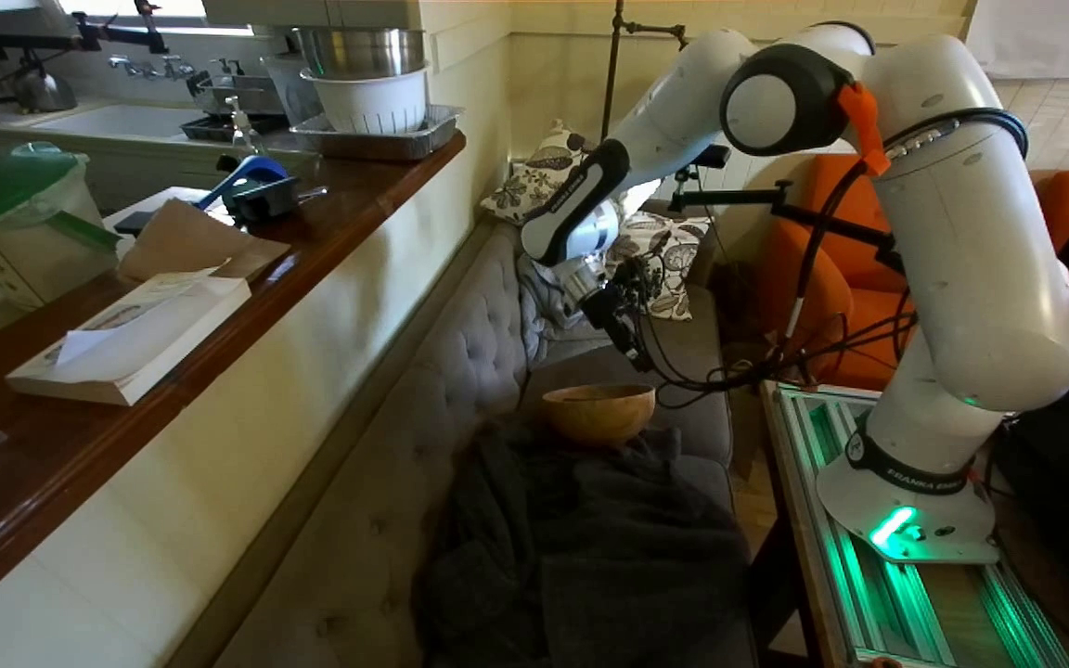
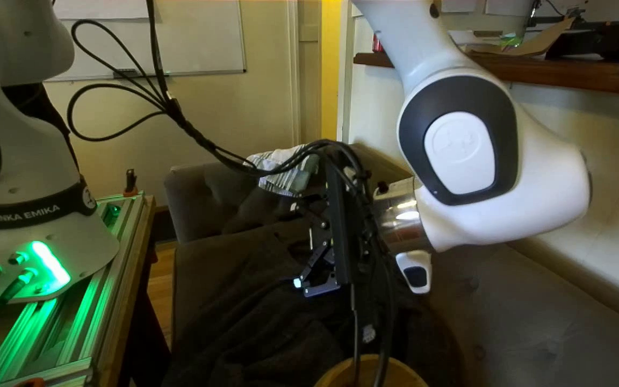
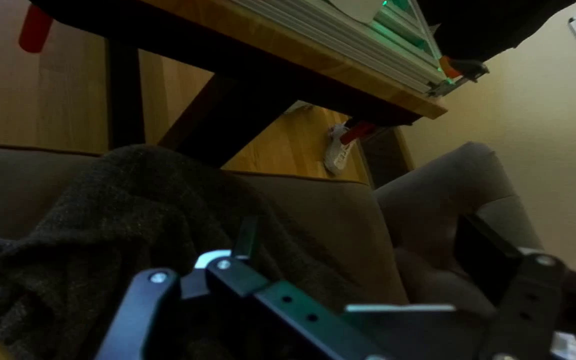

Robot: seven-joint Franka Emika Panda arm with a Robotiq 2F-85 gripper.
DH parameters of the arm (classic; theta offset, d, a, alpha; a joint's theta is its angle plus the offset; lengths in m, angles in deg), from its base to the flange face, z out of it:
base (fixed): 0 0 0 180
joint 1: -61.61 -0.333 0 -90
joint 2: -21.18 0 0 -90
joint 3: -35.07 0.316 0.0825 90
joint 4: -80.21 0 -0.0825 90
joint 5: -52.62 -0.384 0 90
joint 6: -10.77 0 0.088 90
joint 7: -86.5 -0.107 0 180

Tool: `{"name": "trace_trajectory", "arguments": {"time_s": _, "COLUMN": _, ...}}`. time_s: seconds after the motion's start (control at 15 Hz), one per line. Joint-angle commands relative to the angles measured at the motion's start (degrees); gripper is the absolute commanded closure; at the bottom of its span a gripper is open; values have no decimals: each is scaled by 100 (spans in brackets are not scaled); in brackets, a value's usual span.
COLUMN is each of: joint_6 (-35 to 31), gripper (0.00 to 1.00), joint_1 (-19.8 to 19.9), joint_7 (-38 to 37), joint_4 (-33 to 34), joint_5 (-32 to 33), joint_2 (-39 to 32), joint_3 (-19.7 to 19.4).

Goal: Pick up the bowl and put it on the shelf

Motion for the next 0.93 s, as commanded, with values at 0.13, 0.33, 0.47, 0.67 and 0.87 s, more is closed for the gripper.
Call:
{"name": "trace_trajectory", "arguments": {"time_s": 0.13, "joint_6": 181, "gripper": 0, "joint_1": 511, "joint_7": 1519, "joint_4": -10, "joint_5": -279, "joint_2": 551, "joint_3": 8}}
{"name": "trace_trajectory", "arguments": {"time_s": 0.33, "joint_6": 245, "gripper": 0, "joint_1": 379, "joint_7": 1226, "joint_4": 106, "joint_5": -162, "joint_2": 465, "joint_3": -146}}
{"name": "trace_trajectory", "arguments": {"time_s": 0.47, "joint_6": 248, "gripper": 0, "joint_1": 389, "joint_7": 1235, "joint_4": 106, "joint_5": -162, "joint_2": 503, "joint_3": -159}}
{"name": "trace_trajectory", "arguments": {"time_s": 0.67, "joint_6": -170, "gripper": 0, "joint_1": 603, "joint_7": 1887, "joint_4": -115, "joint_5": -780, "joint_2": 582, "joint_3": -33}}
{"name": "trace_trajectory", "arguments": {"time_s": 0.87, "joint_6": -136, "gripper": 0, "joint_1": 774, "joint_7": 2771, "joint_4": -1, "joint_5": -1072, "joint_2": 379, "joint_3": -21}}
